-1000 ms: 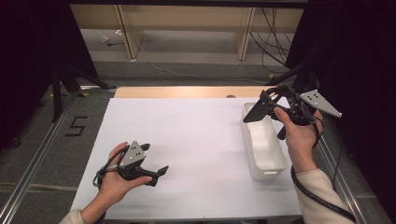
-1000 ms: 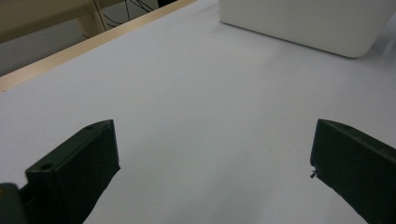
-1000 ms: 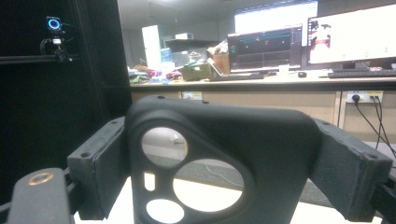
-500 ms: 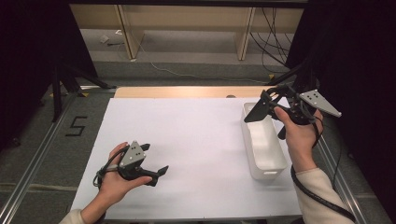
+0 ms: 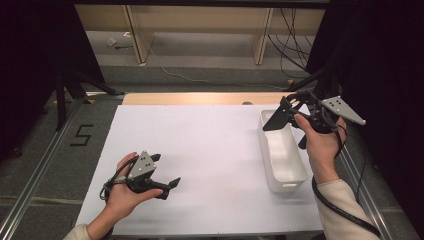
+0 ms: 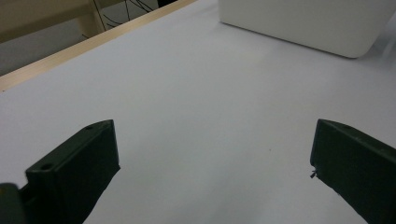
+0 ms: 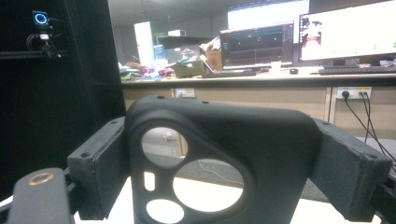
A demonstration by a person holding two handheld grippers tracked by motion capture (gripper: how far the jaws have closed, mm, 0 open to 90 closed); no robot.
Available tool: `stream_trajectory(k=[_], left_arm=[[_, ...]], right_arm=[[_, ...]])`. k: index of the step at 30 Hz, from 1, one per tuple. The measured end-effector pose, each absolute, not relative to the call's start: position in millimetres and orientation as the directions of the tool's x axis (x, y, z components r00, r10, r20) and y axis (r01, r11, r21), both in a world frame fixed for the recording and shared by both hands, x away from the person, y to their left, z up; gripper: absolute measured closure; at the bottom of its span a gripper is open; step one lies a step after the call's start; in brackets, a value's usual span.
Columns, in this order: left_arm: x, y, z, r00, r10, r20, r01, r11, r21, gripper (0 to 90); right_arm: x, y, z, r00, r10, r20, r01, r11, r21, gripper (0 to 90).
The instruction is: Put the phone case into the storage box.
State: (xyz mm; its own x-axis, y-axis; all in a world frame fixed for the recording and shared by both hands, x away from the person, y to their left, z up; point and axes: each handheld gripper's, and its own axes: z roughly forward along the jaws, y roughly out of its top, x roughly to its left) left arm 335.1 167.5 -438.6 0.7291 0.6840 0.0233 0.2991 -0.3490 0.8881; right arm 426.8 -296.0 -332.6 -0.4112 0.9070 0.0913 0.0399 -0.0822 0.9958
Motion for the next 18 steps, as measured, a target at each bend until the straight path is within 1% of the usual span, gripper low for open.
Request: stream_trajectory(k=[18], left_arm=[[335.3,168.1,-438.5,0.729,0.684,0.024,0.298,-0.348,0.889,0.7]], right_arm=[[431.0,-301.0,-335.5,-0.387,0.918,0.082,0.053,-0.066,0.996,14.9]])
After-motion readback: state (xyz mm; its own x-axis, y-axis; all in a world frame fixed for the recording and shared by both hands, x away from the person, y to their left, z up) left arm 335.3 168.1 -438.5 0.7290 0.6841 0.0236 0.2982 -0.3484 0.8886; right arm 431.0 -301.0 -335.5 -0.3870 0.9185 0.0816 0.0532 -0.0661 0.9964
